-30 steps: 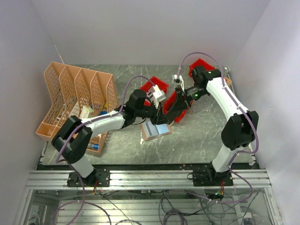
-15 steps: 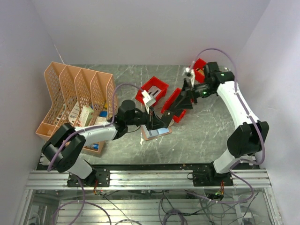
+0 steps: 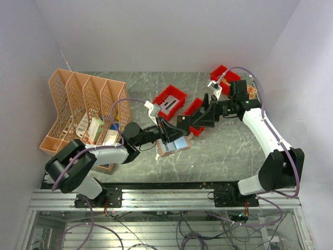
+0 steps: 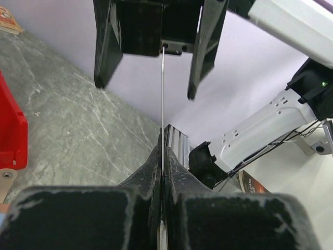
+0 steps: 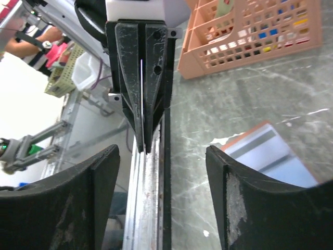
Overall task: Put the credit cards into the card holder
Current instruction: Pick up the credit card from the storage box.
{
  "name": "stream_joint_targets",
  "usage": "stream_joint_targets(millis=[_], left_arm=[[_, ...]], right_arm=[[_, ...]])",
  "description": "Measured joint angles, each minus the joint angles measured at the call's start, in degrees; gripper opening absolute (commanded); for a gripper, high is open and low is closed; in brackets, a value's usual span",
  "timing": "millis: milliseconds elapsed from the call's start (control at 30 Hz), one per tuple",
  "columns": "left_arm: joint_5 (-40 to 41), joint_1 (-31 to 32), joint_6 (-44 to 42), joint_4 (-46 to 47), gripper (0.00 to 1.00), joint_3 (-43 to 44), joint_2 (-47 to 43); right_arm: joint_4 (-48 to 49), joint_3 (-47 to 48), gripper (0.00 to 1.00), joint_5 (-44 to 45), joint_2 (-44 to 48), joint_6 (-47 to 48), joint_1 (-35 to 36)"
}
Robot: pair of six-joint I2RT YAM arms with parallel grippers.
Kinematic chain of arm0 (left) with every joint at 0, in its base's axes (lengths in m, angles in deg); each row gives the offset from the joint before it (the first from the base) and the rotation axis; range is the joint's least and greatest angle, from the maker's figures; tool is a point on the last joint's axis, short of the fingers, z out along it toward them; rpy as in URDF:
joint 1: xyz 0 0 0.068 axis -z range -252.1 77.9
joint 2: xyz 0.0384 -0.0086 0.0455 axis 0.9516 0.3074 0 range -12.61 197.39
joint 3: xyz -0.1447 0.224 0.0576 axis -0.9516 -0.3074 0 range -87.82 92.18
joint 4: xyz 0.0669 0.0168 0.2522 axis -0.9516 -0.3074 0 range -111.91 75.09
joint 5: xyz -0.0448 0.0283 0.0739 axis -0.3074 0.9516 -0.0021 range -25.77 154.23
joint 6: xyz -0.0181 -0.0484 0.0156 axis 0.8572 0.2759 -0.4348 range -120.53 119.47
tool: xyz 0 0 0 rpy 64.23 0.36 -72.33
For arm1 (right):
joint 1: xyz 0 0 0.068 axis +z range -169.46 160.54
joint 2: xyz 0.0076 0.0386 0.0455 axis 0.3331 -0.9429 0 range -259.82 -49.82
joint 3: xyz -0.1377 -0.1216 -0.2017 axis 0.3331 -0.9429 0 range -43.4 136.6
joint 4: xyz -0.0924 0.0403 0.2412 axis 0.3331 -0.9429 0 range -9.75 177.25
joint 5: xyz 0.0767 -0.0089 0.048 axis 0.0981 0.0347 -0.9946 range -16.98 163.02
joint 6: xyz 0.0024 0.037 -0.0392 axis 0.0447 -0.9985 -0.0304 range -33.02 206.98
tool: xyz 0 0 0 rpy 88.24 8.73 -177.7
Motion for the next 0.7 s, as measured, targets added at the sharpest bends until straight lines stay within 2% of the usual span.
stream_joint_targets(millis=[133, 233, 400, 600, 700], left_arm=[[0.2, 0.1, 0.3, 0.1, 0.07, 0.9, 0.8], [0.2, 0.2, 0.3, -0.1, 0.07, 1.4, 1.0], [-0.2, 0.2, 0.3, -0.3, 0.07, 1.7, 1.1], [-0.7, 0.2, -0.8, -2.4, 0.07, 2.6, 1.1], [-0.7, 0.2, -1.7, -3.7, 0.09, 2.8, 1.1]], right_arm=[[7.8, -2.9, 0.53, -0.2, 0.9, -8.1, 1.8], [8.8, -1.8, 0.45, -0.3, 0.7, -9.0, 2.2], [8.8, 0.8, 0.27, -0.3, -0.2, -9.1, 3.6], [8.7, 1.0, 0.00, -0.6, -1.0, -9.4, 4.4], [8.6, 1.0, 0.00, -0.9, -1.0, -9.9, 4.6]])
